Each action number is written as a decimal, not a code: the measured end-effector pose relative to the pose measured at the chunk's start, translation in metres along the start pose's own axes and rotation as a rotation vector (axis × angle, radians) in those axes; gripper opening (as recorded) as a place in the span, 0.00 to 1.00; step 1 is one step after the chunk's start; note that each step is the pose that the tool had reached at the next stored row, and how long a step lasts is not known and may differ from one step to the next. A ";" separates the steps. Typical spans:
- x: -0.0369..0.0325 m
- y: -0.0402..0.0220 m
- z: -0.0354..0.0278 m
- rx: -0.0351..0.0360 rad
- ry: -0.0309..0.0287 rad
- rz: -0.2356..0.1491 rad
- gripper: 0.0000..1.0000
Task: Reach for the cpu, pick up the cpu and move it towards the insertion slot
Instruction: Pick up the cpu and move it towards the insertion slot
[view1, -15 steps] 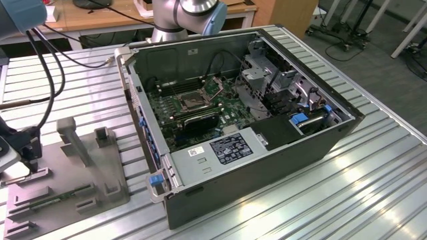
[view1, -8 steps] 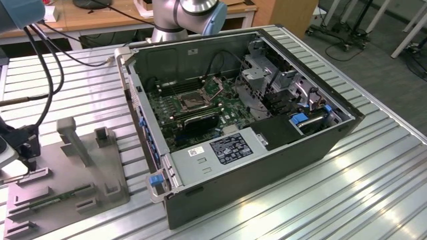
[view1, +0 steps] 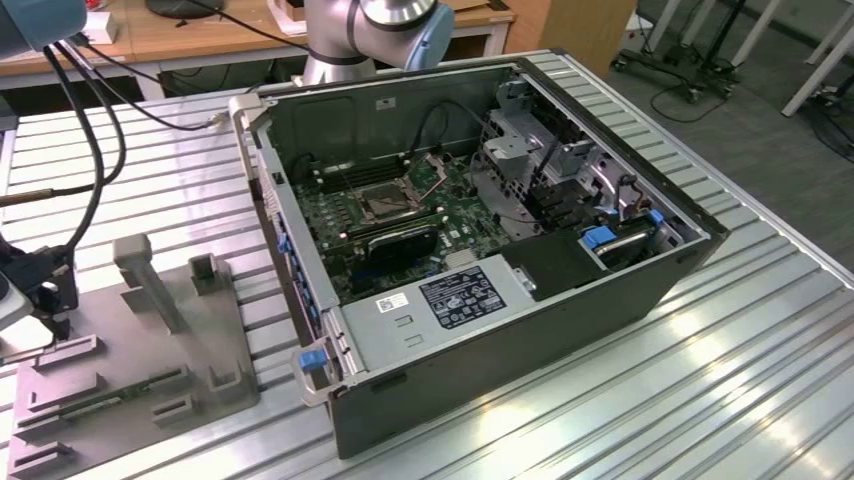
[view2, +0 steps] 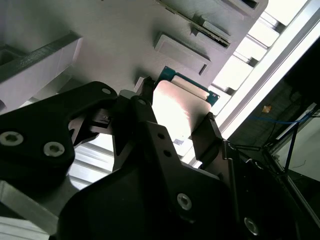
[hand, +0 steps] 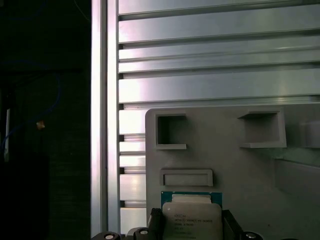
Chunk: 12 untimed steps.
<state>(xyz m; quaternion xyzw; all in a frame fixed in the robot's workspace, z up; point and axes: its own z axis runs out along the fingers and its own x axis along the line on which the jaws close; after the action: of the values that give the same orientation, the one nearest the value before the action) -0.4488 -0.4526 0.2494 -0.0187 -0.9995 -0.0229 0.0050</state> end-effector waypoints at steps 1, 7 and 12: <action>0.0000 0.0000 -0.0004 0.0002 0.0003 0.000 0.55; 0.0000 0.0000 -0.0013 0.0003 0.0004 0.000 0.55; -0.0002 0.0001 -0.0014 -0.0002 0.0002 0.000 0.55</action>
<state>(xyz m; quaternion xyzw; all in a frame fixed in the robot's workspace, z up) -0.4485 -0.4526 0.2508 -0.0188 -0.9995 -0.0231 0.0051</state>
